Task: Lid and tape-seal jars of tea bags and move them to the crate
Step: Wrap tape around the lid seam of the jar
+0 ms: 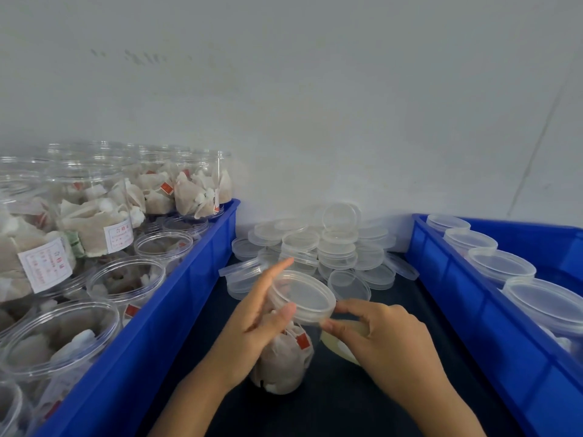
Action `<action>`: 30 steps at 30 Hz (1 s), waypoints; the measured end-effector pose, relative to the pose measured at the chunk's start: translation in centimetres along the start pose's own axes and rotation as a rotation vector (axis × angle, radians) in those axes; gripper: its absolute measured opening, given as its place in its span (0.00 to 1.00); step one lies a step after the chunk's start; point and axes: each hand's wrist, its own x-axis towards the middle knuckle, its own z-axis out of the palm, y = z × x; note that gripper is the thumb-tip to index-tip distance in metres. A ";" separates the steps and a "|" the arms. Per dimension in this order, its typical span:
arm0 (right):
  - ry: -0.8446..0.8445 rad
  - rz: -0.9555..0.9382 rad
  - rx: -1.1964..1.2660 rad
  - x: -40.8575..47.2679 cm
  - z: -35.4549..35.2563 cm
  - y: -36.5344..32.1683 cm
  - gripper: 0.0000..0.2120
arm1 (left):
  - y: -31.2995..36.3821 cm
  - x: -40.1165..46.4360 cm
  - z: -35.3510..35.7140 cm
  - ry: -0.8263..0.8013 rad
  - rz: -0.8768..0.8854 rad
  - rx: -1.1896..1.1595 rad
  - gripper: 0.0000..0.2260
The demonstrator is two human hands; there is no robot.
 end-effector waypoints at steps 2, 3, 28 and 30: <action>0.054 -0.042 -0.066 -0.1 0.4 -0.3 0.23 | -0.3 0.0 0.9 0.097 0.000 0.059 0.29; 0.075 -0.060 -0.108 -0.2 0.6 -0.4 0.23 | -0.5 0.0 1.2 0.156 0.012 0.092 0.30; -0.159 0.101 0.018 -0.1 -0.4 -0.8 0.20 | -0.2 0.4 -0.1 0.144 0.002 -0.127 0.27; -0.180 0.111 0.085 -0.1 -0.7 -0.6 0.21 | -0.3 0.5 -0.2 0.112 -0.007 -0.170 0.28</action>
